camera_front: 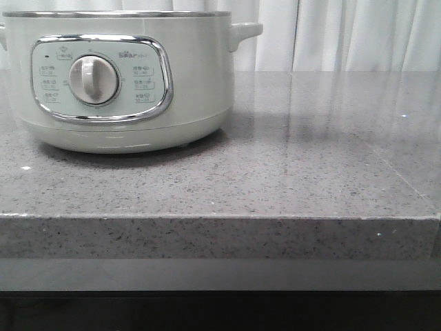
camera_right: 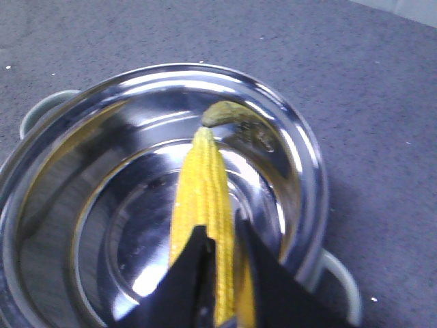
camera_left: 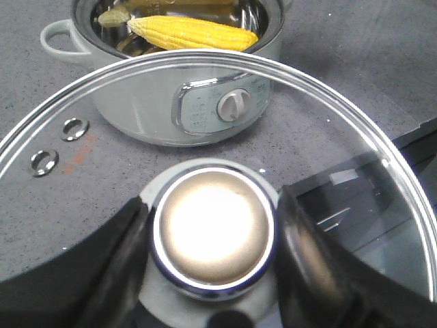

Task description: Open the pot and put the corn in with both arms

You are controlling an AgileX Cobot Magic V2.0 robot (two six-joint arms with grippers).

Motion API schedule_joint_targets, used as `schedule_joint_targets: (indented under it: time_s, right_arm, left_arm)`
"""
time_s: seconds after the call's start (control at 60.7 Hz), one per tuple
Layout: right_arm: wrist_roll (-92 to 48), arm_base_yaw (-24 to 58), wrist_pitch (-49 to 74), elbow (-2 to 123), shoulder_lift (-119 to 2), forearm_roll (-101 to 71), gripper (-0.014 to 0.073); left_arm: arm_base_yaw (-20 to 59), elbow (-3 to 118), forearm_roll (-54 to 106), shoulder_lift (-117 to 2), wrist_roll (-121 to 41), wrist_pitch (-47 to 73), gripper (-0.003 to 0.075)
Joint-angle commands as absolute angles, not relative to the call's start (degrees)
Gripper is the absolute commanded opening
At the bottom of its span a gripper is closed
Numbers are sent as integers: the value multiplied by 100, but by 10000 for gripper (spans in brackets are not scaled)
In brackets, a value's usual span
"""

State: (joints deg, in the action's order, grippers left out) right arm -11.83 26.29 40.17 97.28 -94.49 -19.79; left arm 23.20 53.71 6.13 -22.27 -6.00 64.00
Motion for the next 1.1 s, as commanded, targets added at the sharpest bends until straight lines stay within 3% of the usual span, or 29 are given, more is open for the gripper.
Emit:
schedule_joint_targets:
  time_s: [0.0,0.313,0.593,1.087]
  right_arm:
    - [-1237,2346,3817,9693,-8890,-1974,-62]
    - [-1240,1526,2613,7121,-6929,-1554,-62]
    - [-1240,1456,1946,4971,-5020,-1324,-62]
    - [-1240,1456,1422,2409,-1951,-1324,-62]
  left_arm:
    - [2351,5551,724,-2269,-545,5589,211]
    - [2351,5551,733,-2269,-545,5589,211]
    - [2351,5573,733,-2449,-535,5543,211]
    - [2351,7014,376,-5057,-605,4525,211]
